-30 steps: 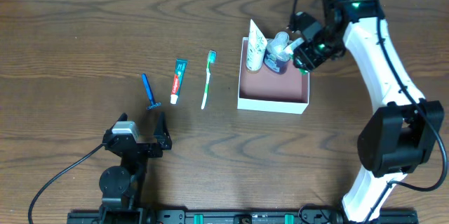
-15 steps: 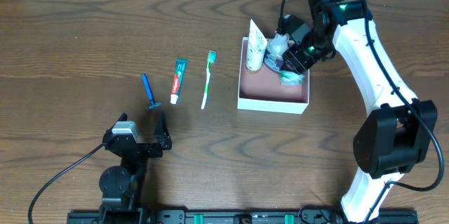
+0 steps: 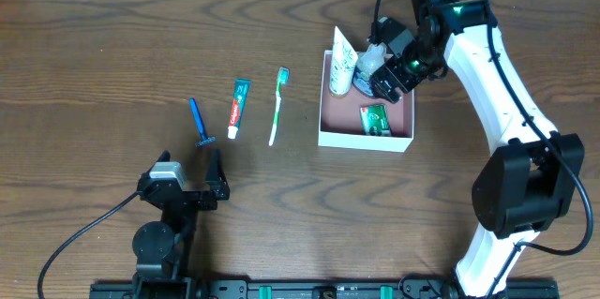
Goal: Pack container
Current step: 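Withdraw right gripper to the upper right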
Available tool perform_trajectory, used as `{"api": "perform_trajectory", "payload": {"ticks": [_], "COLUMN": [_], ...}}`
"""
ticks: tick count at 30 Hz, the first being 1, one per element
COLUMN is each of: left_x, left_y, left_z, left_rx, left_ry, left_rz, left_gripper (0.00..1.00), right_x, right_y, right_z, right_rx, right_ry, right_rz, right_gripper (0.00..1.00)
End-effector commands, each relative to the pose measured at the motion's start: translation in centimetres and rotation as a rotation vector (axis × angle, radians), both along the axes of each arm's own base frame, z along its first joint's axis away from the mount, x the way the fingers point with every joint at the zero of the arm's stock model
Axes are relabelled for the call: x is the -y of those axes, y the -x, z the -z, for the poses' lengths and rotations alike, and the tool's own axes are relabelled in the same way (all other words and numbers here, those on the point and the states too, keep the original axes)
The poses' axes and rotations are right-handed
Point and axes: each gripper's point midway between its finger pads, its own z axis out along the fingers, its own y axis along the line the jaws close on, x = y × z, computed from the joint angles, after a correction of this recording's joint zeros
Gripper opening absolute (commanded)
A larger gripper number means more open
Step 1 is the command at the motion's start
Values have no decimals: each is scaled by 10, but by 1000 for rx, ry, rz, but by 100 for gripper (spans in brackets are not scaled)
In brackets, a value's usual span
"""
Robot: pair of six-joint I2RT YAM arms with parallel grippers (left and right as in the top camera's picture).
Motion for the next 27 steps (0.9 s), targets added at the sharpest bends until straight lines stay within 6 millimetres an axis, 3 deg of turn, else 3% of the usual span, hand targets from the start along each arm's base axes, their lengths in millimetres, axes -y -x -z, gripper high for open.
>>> {"api": "perform_trajectory", "payload": {"ticks": [1, 7, 11, 16, 18, 21, 27], "left_x": [1, 1, 1, 1, 1, 1, 1], "left_y": [0, 0, 0, 0, 0, 0, 0], "left_z": [16, 16, 16, 16, 16, 16, 16], "left_rx": [-39, -39, -39, -39, -39, -39, -39], "left_ry": [-4, -4, -4, -4, -4, -4, -4], "left_rz": [11, 11, 11, 11, 11, 11, 11], "left_gripper": [98, 98, 98, 98, 98, 98, 98], "right_x": [10, 55, 109, 183, 202, 211, 208], "right_y": [-6, -19, -20, -9, 2, 12, 19], "right_z": [-17, -60, -88, -95, -90, -89, -91], "right_rx": [39, 134, 197, 189, 150, 113, 77], "right_ry": [-14, -42, -56, -65, -76, -141, -227], "right_rz": [41, 207, 380, 625, 679, 717, 728], "right_gripper": [99, 99, 99, 99, 99, 99, 99]}}
